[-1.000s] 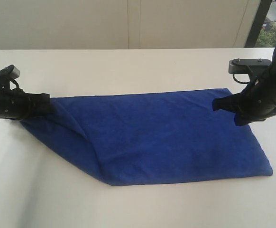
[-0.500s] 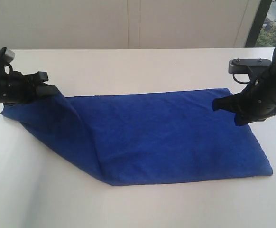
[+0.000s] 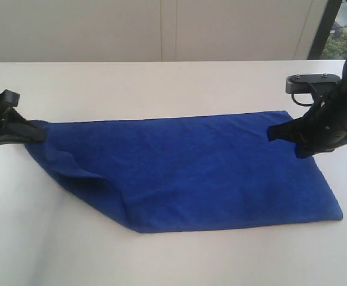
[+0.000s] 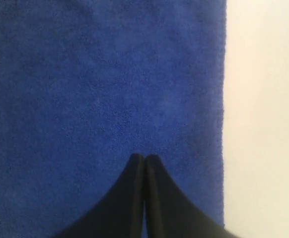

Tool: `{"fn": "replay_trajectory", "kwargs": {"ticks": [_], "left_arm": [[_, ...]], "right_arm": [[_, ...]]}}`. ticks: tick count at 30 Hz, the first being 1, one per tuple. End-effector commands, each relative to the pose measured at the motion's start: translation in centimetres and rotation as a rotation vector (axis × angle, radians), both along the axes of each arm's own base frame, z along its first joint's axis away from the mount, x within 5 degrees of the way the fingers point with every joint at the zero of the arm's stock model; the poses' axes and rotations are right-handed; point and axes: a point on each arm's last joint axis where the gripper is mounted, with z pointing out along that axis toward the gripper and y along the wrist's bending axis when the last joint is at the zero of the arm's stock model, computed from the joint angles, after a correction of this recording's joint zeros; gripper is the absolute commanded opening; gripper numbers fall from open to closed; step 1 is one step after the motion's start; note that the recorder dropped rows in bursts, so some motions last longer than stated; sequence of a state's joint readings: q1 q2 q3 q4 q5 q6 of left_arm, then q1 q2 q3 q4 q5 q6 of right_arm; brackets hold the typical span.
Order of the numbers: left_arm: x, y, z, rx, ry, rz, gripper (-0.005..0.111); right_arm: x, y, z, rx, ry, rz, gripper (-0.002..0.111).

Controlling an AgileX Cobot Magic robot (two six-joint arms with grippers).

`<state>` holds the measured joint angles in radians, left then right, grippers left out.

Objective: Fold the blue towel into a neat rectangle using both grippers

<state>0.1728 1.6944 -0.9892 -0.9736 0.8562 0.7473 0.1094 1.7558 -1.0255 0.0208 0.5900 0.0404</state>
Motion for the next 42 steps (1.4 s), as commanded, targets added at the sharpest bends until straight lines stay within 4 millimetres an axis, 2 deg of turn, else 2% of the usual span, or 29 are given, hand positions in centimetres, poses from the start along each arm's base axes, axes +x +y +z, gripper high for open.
{"fn": "replay_trajectory", "kwargs": {"ticks": [1, 10, 28, 31, 35, 38, 42], "left_arm": [[-1.4, 0.3, 0.3, 0.018, 0.075, -0.093, 0.0], [-3.2, 1.9, -1.2, 0.247, 0.258, -0.193, 0.0], [-3.6, 3.0, -1.8, 0.383, 0.293, -0.215, 0.001], [-3.6, 3.5, -2.0, 0.445, 0.322, -0.193, 0.012], [-3.8, 4.3, -2.3, 0.536, 0.367, -0.149, 0.034], [-3.8, 4.5, -2.3, 0.555, 0.377, -0.141, 0.047], [-3.7, 4.6, -2.3, 0.563, 0.37, -0.137, 0.051]], "right_arm": [[-0.1, 0.0, 0.2, 0.003, -0.004, 0.008, 0.0], [-0.1, 0.0, 0.2, 0.003, -0.004, 0.008, 0.0], [-0.1, 0.0, 0.1, 0.003, -0.002, 0.008, 0.0], [-0.1, 0.0, 0.1, 0.003, -0.002, 0.008, 0.0], [-0.1, 0.0, 0.1, 0.003, -0.002, 0.008, 0.0], [-0.1, 0.0, 0.1, 0.003, -0.002, 0.008, 0.0], [-0.1, 0.0, 0.1, 0.003, -0.002, 0.008, 0.0]]}}
